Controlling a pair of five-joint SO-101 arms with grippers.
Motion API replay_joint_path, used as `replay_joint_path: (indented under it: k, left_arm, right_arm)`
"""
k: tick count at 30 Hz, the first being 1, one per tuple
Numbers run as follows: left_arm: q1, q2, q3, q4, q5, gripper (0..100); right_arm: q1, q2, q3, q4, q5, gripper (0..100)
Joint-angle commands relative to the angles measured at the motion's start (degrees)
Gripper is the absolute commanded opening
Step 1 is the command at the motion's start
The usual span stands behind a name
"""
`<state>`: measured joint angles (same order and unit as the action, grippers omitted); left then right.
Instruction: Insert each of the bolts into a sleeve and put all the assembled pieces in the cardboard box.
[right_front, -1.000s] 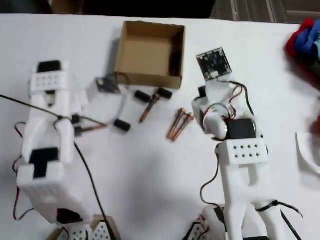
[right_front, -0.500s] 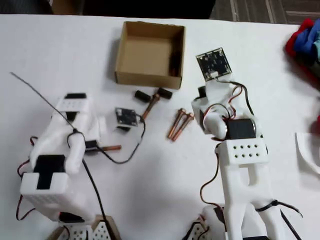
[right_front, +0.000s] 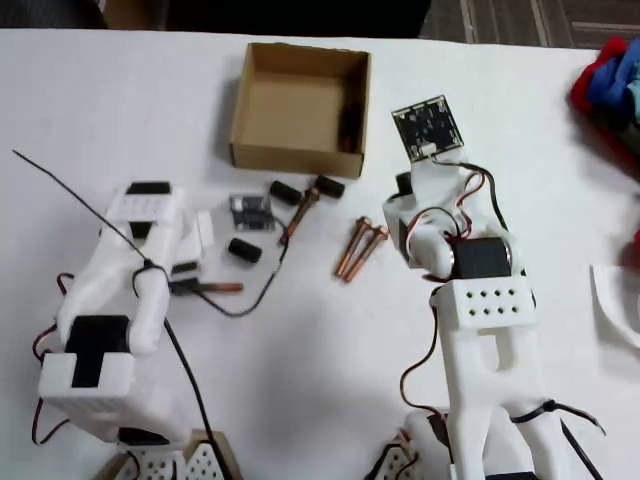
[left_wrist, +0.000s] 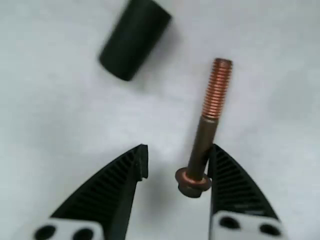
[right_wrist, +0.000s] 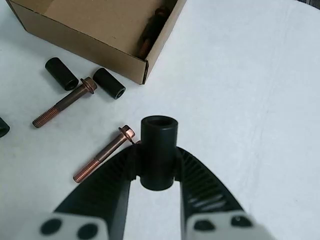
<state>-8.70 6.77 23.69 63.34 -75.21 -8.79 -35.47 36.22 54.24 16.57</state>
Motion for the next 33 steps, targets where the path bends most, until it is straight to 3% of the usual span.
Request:
replay_joint_path:
  k: [1,5,9,13,16,22,25,29,33]
  left_arm:
    - [-0.53,-3.43,-9.89,3.52,4.66,23]
    - [0.35,-5.54,-18.07,16.88,18.81,23]
    - [1.05,-6.33,-21.93,29.19,45.19,23]
    - [1.05,-6.24,-22.02,33.14,76.84,23]
    - [1.14,-6.07,-19.47,31.21,91.78,23]
    - [2.37,-4.57,-13.41,19.16,94.42,23]
    - [2.64,-3.43,-10.51,14.95,100.66,23]
    - [-1.23,-1.85,-7.08,15.12,108.84,23]
    - [-3.08,-0.44,-6.81,17.49,110.15,23]
  right_arm:
    - [0.31,-2.33,-0.35,-1.01,0.44,2.2]
    - [0.04,-2.07,-0.26,-2.24,0.00,2.2]
    - [-0.13,-1.98,2.20,-7.34,-0.09,2.2]
    - [-0.22,-1.98,8.79,-15.87,-0.18,2.2]
    - [-0.22,-1.98,14.51,-21.85,-3.60,2.2]
    - [-2.77,-1.98,22.15,-26.95,-5.19,2.2]
    - [-3.47,-1.98,24.44,-28.44,-4.92,2.2]
    - [-2.95,-1.98,27.60,-31.69,-4.75,2.2]
    - [-3.47,-1.98,28.66,-33.10,-4.75,2.2]
